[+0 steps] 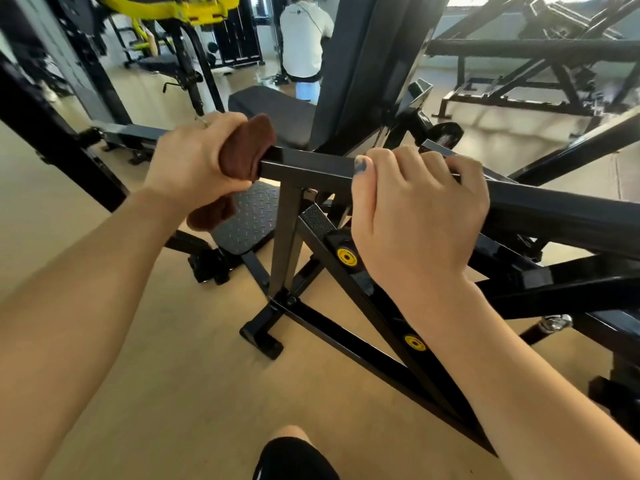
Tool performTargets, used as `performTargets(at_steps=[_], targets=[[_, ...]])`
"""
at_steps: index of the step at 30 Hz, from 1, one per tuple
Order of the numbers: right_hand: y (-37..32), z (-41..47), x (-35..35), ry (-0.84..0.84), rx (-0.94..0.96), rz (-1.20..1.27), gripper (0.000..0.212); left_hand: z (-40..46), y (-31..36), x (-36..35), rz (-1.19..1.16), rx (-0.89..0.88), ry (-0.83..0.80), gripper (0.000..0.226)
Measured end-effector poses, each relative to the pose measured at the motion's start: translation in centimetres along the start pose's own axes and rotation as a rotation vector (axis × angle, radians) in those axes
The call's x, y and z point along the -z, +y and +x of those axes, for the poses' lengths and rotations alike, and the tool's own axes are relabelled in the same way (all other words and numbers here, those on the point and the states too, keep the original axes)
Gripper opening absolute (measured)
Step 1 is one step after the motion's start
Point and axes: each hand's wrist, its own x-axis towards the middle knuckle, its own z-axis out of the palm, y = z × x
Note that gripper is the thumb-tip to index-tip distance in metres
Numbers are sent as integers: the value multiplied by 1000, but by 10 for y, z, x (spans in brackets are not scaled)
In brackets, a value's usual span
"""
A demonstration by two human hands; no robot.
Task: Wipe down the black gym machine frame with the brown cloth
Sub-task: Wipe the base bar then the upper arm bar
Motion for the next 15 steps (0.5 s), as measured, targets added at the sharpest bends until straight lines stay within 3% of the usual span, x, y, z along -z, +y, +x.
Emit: performTargets(at_steps=[8, 12, 15], targets=[[-68, 25, -38, -163, 84, -13, 65, -6, 28, -22, -38, -233, 206, 46], [-72, 27, -58, -79, 103, -30, 63, 8, 4, -22, -41, -315, 135, 55], [-67, 25, -64, 8, 142, -73, 60, 10, -24, -19, -44, -270, 109, 60]])
